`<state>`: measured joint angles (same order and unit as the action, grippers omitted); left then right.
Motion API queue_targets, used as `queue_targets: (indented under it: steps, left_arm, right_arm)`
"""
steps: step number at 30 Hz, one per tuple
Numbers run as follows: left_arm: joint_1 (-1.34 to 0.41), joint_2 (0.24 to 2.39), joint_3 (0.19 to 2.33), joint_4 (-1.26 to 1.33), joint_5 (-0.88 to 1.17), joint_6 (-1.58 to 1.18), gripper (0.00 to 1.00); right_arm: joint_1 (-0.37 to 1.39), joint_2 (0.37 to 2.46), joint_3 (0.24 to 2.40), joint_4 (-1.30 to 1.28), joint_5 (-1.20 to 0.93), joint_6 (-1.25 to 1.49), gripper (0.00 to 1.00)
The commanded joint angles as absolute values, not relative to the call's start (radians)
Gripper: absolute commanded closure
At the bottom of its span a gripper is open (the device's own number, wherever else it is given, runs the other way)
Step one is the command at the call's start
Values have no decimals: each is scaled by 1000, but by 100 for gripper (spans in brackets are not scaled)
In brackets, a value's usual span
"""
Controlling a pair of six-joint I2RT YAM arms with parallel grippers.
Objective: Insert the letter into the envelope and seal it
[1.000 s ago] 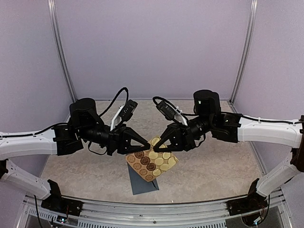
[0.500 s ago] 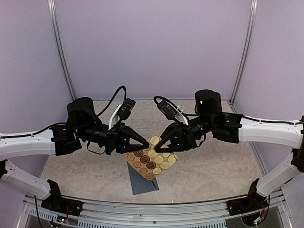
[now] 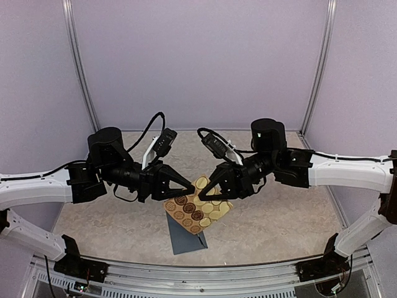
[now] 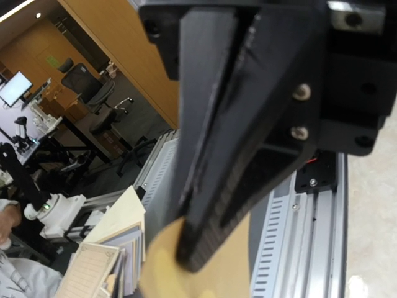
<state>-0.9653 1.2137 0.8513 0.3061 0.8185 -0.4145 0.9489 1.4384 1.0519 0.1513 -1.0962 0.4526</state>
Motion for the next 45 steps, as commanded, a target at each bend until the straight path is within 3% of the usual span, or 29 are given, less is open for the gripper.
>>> queue_targets:
  steps: [1,2,19,45]
  left_arm:
    - [-963,1219,846,313,818,-410,100]
    - [-963,1219,846,313,819,-410,100]
    - [-944,1219,831,340,814,-423,100]
    - [-1012,1247,849,371,899,-463,100]
  right_arm:
    - [958,1451,1087,179,-1109,450,96]
    - [959,1451,1088,181,-1108,449,100]
    - [974,1391,1048,291,-1183,434,100]
    - [966,1402,1070,189,-1010,293,100]
